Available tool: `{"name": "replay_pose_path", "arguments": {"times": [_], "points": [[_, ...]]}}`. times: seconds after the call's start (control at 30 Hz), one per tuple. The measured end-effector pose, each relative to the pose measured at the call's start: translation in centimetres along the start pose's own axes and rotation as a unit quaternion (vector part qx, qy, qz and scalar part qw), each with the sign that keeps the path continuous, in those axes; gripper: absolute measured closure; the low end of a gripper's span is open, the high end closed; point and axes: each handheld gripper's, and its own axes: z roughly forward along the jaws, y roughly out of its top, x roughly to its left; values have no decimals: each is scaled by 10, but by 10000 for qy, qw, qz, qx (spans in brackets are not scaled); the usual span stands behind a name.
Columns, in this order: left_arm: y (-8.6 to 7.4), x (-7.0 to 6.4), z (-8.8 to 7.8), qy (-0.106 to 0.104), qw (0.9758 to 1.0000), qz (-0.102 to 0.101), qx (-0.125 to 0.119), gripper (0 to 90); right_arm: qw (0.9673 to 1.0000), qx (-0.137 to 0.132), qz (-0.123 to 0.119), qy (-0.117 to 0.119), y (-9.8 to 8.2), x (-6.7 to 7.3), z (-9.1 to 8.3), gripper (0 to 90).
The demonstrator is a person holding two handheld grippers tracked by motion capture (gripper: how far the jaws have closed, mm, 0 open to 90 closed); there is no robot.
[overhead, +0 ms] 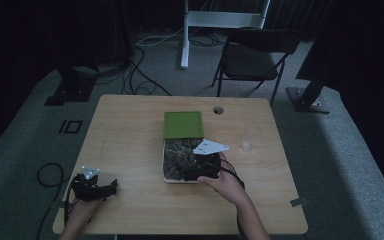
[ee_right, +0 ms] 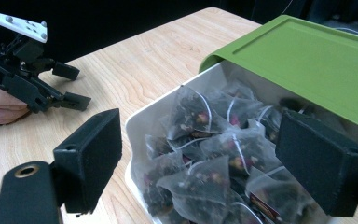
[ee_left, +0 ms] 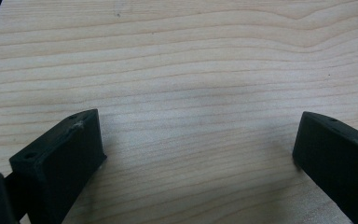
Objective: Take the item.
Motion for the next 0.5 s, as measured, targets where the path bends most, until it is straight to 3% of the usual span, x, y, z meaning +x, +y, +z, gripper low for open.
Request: {"name": "replay_pose_path", "arguments": {"times": [0.27,0.5], "points": [[0,0,0,0,10000,5,1,22,9999,101,-63,29,5,7,16,155],[0,0,0,1,10000,3,-8,22,9996,235,-69,-114,4,12,30,167]]}}
